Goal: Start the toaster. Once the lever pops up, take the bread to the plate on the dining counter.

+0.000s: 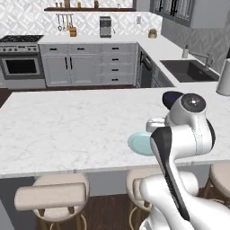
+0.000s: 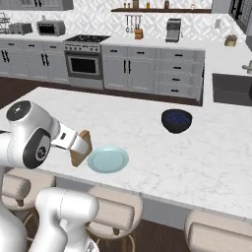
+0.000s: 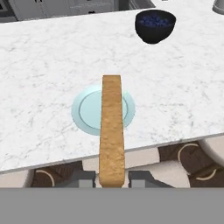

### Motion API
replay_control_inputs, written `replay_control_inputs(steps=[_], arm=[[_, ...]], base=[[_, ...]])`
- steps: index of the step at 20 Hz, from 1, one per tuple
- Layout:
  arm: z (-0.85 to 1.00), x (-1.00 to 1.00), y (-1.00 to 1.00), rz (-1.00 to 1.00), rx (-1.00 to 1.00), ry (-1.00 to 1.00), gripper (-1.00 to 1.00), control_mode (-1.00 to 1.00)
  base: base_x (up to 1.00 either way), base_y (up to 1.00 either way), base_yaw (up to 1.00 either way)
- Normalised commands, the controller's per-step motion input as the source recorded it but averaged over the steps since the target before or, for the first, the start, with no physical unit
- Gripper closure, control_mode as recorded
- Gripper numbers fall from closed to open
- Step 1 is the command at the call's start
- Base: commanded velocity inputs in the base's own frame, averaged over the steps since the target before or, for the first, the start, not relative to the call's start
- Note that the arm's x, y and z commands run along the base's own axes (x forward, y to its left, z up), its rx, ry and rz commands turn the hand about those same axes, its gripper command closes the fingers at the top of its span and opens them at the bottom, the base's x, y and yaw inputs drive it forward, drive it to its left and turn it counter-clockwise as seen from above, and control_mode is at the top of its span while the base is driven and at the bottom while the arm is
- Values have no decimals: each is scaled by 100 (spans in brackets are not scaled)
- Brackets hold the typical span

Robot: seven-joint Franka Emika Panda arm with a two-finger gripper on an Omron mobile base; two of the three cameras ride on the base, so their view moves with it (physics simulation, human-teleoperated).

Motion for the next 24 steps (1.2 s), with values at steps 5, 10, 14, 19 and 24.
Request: replay_control_inputs(steps=[5, 10, 14, 19, 24], arm=[[0, 0, 0, 0, 0, 0, 100, 100], [0, 0, 0, 0, 0, 0, 100, 100], [0, 0, 0, 0, 0, 0, 100, 100], [-5, 41, 16, -1, 0, -3, 100, -100], [-34, 86, 13, 3, 8, -1, 100, -100]], base=[[3, -24, -1], [9, 3, -1], [23, 6, -4], [14, 6, -1], [0, 0, 0]])
